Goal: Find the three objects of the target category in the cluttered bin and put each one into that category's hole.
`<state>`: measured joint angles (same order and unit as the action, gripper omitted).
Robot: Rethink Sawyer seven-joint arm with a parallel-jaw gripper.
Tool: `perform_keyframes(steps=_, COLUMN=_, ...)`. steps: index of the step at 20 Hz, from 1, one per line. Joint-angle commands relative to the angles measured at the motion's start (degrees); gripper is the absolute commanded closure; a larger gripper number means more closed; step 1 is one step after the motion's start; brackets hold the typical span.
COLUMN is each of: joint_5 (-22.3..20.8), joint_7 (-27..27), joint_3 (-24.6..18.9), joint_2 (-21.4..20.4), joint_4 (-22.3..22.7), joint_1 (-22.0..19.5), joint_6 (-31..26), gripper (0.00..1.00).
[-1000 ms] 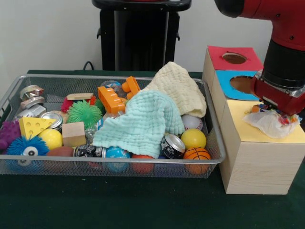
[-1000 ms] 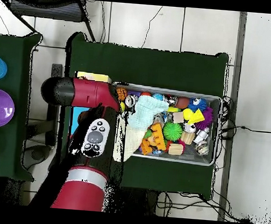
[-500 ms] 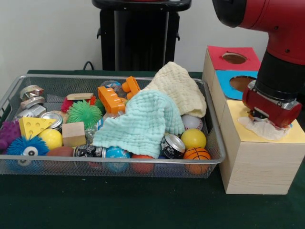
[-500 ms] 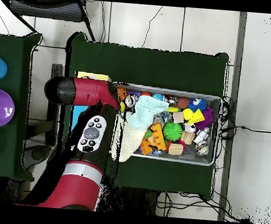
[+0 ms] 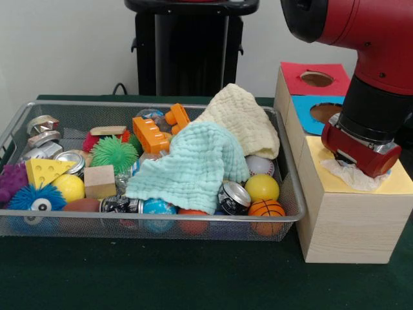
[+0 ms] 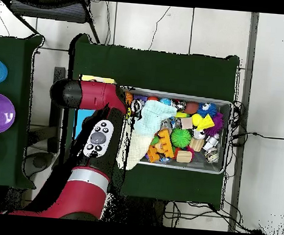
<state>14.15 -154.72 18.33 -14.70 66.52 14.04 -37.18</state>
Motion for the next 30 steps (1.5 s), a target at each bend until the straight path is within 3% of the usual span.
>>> perform_keyframes(steps=1, joint_5=0.0, joint_7=-1.8, joint_3=-5.8, joint_2=4.8, joint_4=2.6, joint_1=-5.8, joint_6=-2.6, gripper=1.0)
perform_keyframes(steps=6, joint_5=0.9, joint_7=6.6, joint_3=-14.1, joint_2=-0.5, joint_4=9.3, joint_1=-10.6, joint_6=-3.6, gripper=1.0)
perform_keyframes(steps=7, joint_5=1.7, joint_7=7.9, joint_3=-16.3, joint_2=-4.6, joint_4=13.7, joint_1=-11.6, joint_6=-4.0, gripper=1.0)
perform_keyframes(steps=13, joint_5=1.2, joint_7=6.5, joint_3=-18.5, joint_2=-14.9, joint_4=21.8, joint_1=-12.6, joint_6=-4.2, gripper=1.0)
perform_keyframes(steps=21, joint_5=-5.5, joint_7=1.3, joint_3=-12.8, joint_2=-16.4, joint_4=19.7, joint_1=-9.9, joint_6=2.4, gripper=1.0)
perform_keyframes(steps=30, joint_5=-7.4, joint_7=-4.9, joint_3=-10.1, joint_2=-16.6, joint_4=19.3, joint_1=-7.6, joint_6=8.7, gripper=1.0)
